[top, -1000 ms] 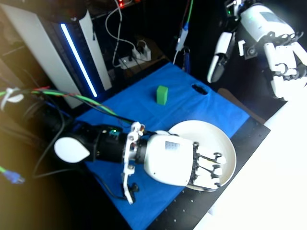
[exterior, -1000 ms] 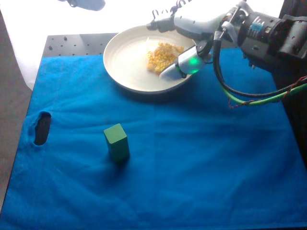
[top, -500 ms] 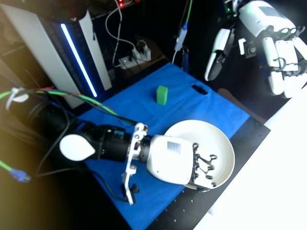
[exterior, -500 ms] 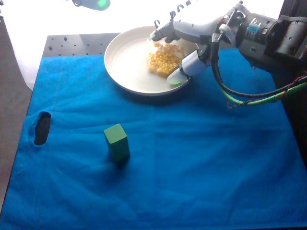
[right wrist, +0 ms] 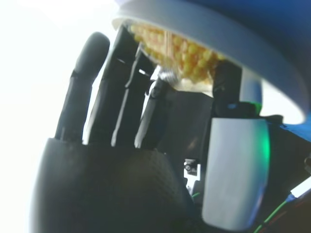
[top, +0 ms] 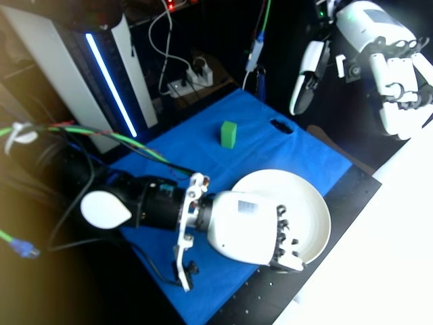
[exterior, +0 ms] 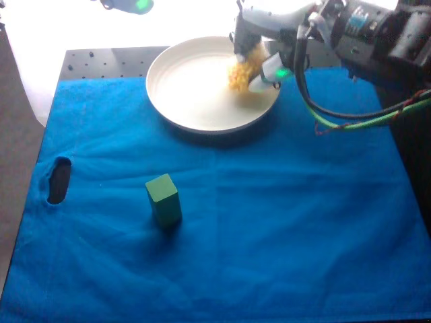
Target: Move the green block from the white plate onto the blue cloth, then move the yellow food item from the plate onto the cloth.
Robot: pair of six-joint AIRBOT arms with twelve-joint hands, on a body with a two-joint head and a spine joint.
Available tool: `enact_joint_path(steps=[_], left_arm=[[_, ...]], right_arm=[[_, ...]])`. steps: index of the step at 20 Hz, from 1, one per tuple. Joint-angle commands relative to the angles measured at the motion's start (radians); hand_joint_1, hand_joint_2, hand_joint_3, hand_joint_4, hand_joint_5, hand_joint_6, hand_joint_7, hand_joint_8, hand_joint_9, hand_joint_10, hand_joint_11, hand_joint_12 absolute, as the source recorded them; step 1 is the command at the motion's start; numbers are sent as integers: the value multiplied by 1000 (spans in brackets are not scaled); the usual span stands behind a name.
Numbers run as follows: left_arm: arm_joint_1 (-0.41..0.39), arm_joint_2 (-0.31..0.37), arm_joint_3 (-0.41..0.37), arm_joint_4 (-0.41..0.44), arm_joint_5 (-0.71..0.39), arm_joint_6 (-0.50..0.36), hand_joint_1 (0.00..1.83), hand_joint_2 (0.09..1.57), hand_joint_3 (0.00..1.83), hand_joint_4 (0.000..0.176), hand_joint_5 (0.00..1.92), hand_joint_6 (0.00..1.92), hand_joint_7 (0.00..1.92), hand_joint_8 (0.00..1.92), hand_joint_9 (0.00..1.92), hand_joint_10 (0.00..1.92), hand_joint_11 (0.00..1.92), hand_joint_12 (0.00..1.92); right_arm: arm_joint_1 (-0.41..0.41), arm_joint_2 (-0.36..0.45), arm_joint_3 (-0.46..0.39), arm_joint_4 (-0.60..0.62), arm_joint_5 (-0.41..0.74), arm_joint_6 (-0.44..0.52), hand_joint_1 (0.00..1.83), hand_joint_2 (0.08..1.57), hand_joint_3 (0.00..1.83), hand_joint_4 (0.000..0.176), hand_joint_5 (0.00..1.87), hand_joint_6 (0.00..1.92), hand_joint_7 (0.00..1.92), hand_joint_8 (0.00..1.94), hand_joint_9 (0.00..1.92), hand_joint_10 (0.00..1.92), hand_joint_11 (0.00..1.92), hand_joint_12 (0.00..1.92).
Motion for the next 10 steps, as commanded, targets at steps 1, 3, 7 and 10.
enact_joint_path(steps=[1, 3, 7, 10], left_arm=[[-7, 0, 4, -14, -88, 0, 750, 838, 2, 137, 188, 2, 332, 0, 348, 0, 0, 1100], [5, 1, 9, -26, -83, -1, 764, 845, 2, 137, 180, 1, 319, 1, 336, 2, 0, 1045], [15, 7, 11, -32, -68, -1, 775, 864, 1, 140, 143, 0, 297, 1, 314, 1, 0, 891], [32, 14, 11, -43, -60, -1, 762, 853, 0, 136, 146, 2, 312, 8, 315, 6, 0, 908]], right_arm=[[19, 4, 6, 24, 137, -3, 1198, 1055, 0, 0, 1157, 655, 785, 622, 691, 602, 290, 1677], [42, 32, -19, 25, 200, -3, 1229, 1073, 4, 0, 1175, 679, 934, 868, 785, 602, 372, 1619], [73, 108, -116, 26, 297, -3, 1262, 1087, 1, 0, 1277, 341, 890, 1225, 578, 904, 82, 1862], [76, 170, -199, 25, 362, -3, 1157, 1026, 3, 0, 1215, 567, 772, 205, 390, 404, 0, 1251]])
